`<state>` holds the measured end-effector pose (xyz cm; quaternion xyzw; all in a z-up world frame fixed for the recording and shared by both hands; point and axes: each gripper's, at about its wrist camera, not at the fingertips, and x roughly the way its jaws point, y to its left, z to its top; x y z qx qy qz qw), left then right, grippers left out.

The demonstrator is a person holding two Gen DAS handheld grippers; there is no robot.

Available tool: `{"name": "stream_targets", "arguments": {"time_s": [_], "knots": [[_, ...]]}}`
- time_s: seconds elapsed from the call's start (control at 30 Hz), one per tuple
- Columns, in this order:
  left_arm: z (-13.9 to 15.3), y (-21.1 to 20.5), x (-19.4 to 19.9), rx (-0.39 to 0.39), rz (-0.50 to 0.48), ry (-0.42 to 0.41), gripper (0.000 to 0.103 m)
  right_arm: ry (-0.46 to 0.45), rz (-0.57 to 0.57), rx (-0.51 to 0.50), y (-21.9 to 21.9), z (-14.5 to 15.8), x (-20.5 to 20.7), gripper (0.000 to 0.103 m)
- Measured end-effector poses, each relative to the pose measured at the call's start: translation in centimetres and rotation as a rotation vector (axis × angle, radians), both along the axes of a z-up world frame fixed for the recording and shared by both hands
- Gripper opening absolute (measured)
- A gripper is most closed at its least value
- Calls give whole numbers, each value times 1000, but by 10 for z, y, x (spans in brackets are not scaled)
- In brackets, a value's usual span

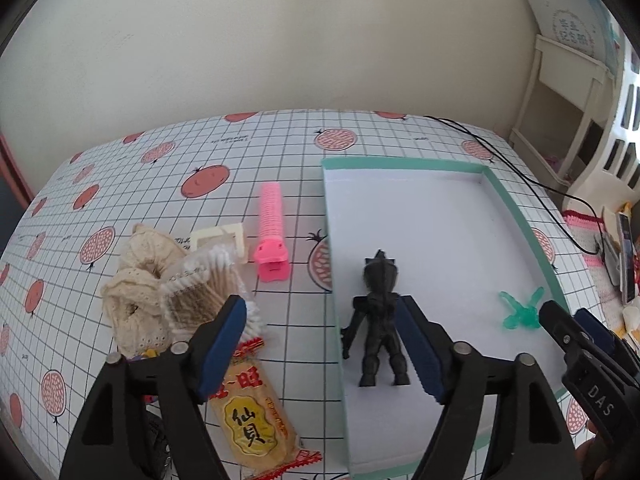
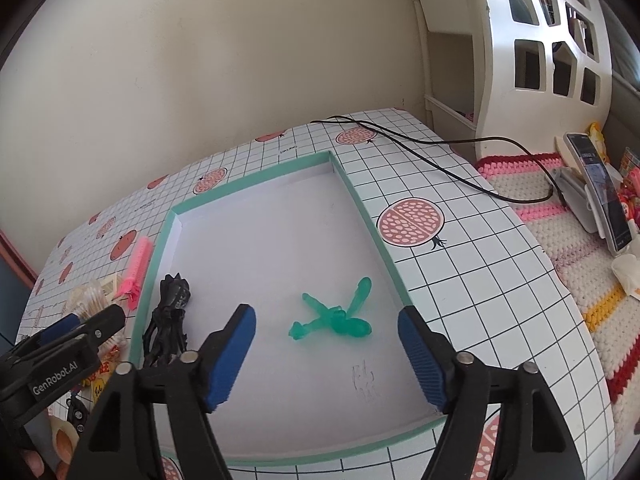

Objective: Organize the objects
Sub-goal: 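Open both grippers to release the figure and propeller toy in the tray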

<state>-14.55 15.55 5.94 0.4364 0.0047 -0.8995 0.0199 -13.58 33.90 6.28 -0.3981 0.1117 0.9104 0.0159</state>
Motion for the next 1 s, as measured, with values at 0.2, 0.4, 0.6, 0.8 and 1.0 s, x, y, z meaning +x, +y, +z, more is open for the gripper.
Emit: {"name": "stream_targets", "arguments": {"time_s": [0.2,0.4,0.6,0.8,1.0], "knots": [[-5,-11,-1,3,37,-6,94,-3,10,-1,-2,-2,-1,94],[-5,-21,0,11,69,15,103,-7,14,-4,-2,-4,-1,101],[-6,-23,-2,25,73,16,103,-10,18,0,-3,-6,-2,103],[-6,-26,-2,26,75,19,103,-13,22,6,-4,-8,-3,103],[-5,-27,-1,30,73,18,103,-14,24,6,-5,-8,-3,103]]}}
